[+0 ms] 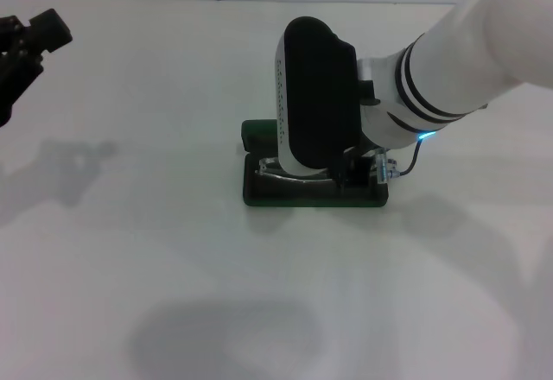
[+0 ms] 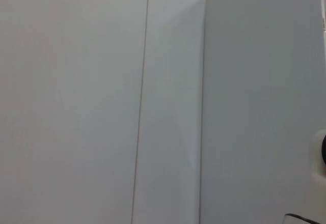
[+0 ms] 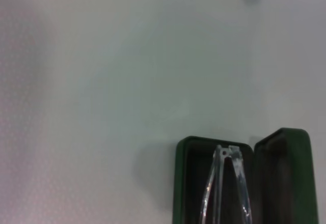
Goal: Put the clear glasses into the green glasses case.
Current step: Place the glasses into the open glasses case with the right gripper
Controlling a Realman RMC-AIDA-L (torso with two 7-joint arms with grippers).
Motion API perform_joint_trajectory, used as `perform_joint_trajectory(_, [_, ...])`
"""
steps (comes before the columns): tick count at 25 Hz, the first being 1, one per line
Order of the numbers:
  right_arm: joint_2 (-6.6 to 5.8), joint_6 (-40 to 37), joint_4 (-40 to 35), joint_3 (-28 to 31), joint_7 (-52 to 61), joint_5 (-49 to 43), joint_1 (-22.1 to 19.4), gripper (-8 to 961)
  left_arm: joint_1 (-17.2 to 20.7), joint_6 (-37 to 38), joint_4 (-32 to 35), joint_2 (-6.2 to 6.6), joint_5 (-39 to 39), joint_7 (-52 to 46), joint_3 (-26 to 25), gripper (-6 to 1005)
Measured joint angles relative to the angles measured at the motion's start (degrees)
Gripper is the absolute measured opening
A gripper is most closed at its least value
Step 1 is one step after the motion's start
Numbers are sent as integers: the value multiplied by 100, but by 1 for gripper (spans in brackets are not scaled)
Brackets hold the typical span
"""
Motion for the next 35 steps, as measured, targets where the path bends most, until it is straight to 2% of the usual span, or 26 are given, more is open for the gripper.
perform_joint_trajectory(11, [0,339,124,-366,446,-250,15,91,-198,-5,0,42,205,-166,0,36])
perform_joint_trajectory(35, [0,614,129,-748,857,-559,4,92,-156,10,2,40,327,-125,0,37])
